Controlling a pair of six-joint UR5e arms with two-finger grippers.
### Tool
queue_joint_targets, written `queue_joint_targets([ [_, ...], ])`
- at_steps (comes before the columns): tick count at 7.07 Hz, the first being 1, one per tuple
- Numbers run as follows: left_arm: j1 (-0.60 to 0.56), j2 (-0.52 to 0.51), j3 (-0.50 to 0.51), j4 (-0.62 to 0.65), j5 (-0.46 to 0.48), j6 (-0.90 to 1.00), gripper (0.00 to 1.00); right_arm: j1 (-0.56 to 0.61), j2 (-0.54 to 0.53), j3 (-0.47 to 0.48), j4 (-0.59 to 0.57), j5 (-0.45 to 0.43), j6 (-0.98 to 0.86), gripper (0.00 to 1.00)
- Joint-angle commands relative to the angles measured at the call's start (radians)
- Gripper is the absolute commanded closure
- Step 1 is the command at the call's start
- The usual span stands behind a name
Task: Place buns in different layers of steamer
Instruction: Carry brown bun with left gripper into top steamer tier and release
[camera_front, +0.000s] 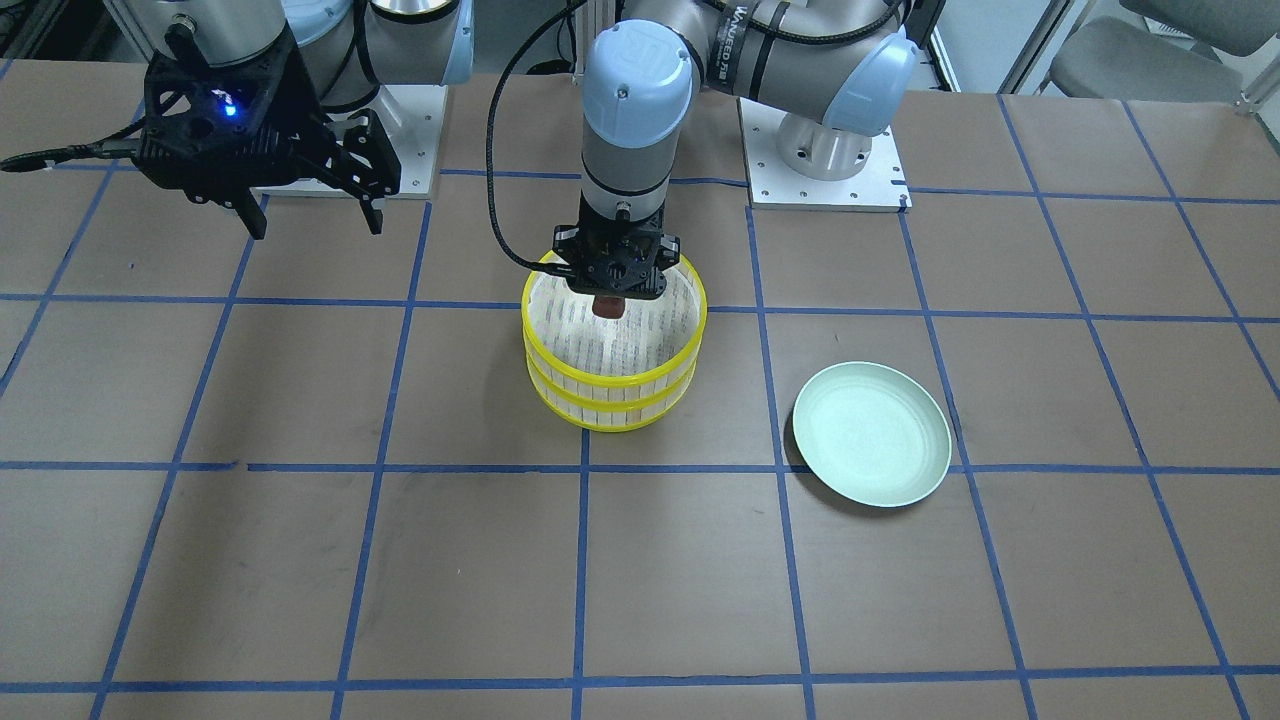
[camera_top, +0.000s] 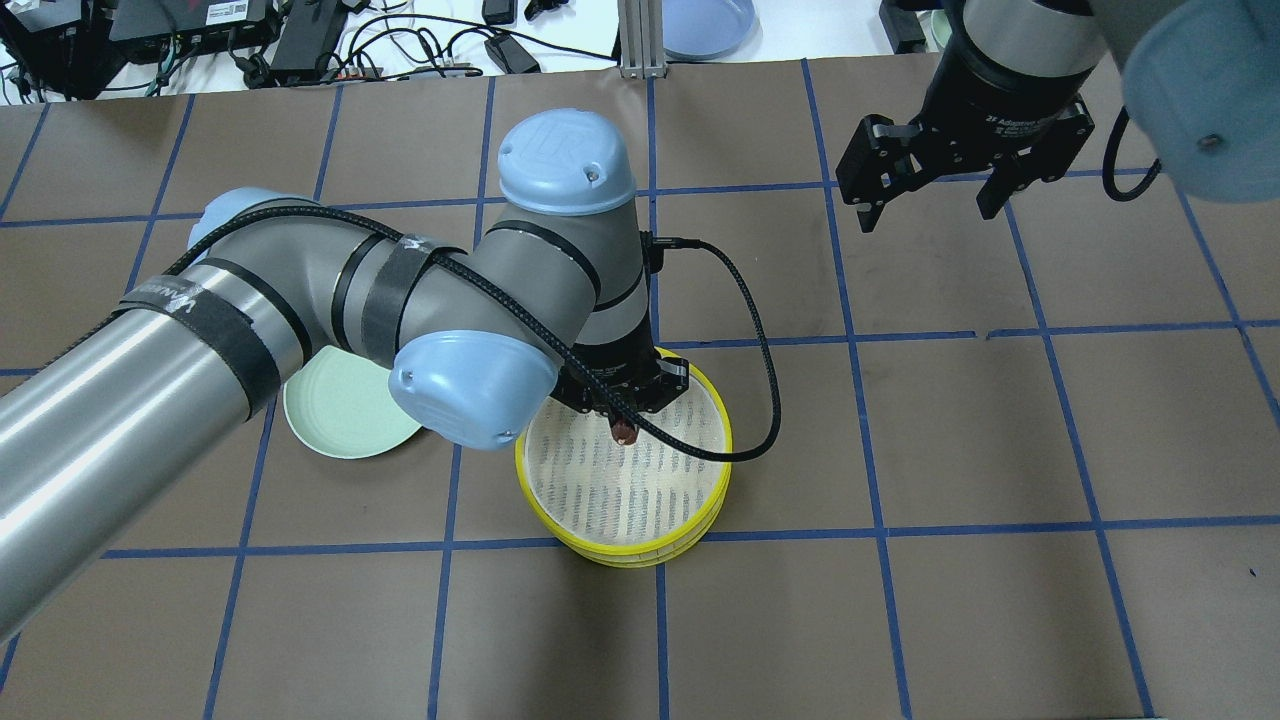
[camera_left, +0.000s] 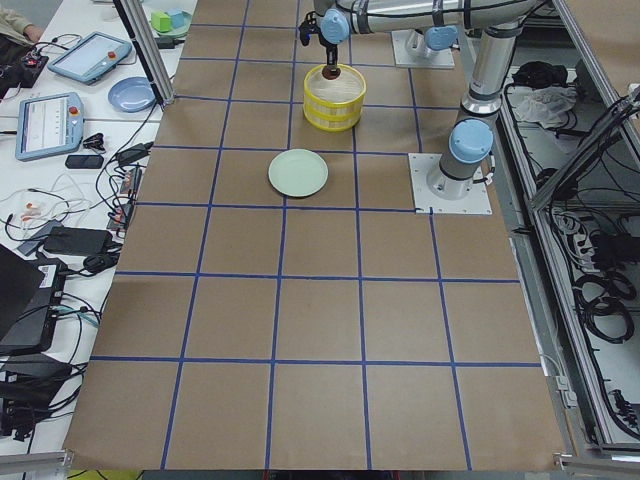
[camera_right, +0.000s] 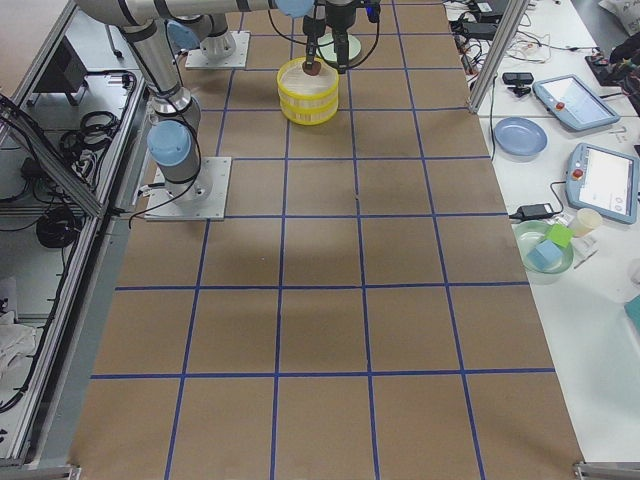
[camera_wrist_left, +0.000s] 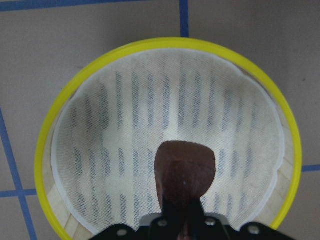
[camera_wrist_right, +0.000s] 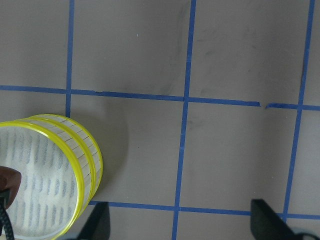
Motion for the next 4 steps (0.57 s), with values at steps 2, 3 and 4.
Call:
queue_joint_targets([
  [2, 0.008, -0.01, -0.001, -0.003, 0.016, 0.002, 0.18, 0.0, 0.0, 0.0, -0.003, 0.0, -0.004, 0.0],
  [3, 0.01, -0.01, 0.0, -0.005, 0.014, -0.001, 0.0, 0.0, 0.0, 0.0, 0.0, 0.0, -0.004, 0.0],
  [4, 0.01, -0.01, 0.0, -0.009, 0.013, 0.0, 0.0, 0.0, 0.0, 0.0, 0.0, -0.002, -0.004, 0.0],
])
